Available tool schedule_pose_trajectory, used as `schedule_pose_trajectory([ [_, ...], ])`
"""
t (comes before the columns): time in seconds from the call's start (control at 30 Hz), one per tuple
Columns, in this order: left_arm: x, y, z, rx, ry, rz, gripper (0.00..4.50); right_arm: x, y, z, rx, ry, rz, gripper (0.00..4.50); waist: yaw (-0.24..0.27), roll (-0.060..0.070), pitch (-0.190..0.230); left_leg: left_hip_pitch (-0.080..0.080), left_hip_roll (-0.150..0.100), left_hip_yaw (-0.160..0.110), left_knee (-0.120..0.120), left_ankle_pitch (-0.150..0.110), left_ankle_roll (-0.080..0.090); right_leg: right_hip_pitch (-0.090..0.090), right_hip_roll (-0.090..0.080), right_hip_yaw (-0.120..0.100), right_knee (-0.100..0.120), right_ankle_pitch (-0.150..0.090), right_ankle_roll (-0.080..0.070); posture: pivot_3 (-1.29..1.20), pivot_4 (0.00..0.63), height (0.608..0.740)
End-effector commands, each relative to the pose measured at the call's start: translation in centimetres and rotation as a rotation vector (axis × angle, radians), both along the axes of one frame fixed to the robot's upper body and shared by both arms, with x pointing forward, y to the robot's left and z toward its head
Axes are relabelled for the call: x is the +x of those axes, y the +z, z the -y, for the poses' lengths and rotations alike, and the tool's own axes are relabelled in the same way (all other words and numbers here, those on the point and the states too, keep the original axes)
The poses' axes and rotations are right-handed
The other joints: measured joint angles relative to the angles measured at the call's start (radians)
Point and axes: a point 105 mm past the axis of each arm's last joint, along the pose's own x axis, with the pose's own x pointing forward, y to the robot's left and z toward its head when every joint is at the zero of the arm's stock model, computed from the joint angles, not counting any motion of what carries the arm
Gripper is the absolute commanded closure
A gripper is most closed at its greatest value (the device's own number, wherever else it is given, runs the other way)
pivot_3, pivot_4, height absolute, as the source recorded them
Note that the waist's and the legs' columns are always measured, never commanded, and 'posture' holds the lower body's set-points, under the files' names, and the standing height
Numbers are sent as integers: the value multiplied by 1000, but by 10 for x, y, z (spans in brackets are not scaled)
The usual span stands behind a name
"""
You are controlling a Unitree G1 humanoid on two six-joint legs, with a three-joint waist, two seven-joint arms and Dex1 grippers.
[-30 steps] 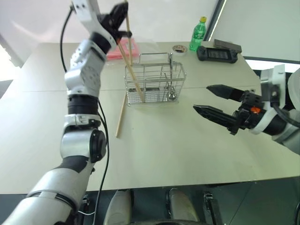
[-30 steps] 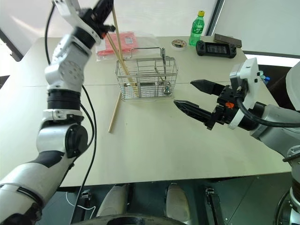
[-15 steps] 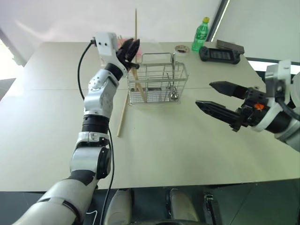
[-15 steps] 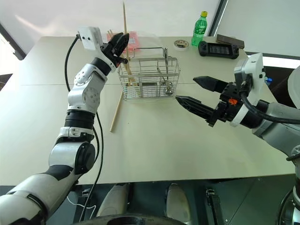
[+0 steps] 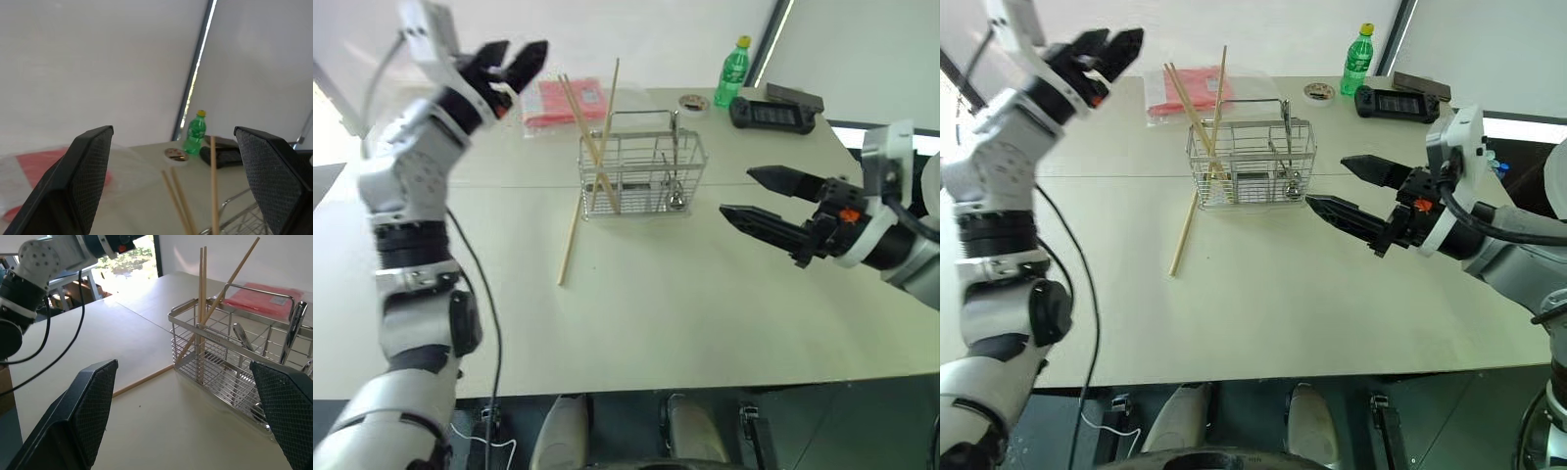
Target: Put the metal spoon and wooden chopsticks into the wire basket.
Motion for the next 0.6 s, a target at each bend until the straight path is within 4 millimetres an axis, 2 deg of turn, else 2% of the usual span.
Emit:
schedule_pose_trajectory([
  [0.03, 9, -35, -21, 184, 94, -225, 344, 0, 9, 1, 17, -4, 54, 0, 1, 0, 0, 0, 0, 0, 0, 0, 0, 0, 0, 0, 0, 0, 0, 0, 150, 721],
  [0.2, 11, -105, -29, 299, 143, -638, 344, 1, 6, 0, 22, -4, 57, 0, 12, -1, 0, 0, 0, 0, 0, 0, 0, 1, 0, 0, -1, -2, -4, 0, 150, 721],
  [0.23, 11, -113, -26, 310, 148, -681, 344, 1, 6, 0, 23, -3, 58, 0, 11, -1, 1, -1, 0, 0, 0, 0, 0, 0, 0, 0, -1, -2, -4, 0, 150, 721],
  [0.47, 10, -150, 7, 294, 90, -885, 344, 2, 3, -2, 35, -7, 58, 0, 8, -1, 1, -6, 0, -1, 0, 0, 0, -7, 0, 0, 1, 0, 0, 0, 150, 721],
  [0.6, 11, -167, 21, 334, 61, -932, 344, 2, 2, -2, 39, -12, 60, 0, 4, -1, 1, -6, 0, 0, 0, 0, 0, -7, 0, 0, 1, 0, 0, 0, 150, 721],
])
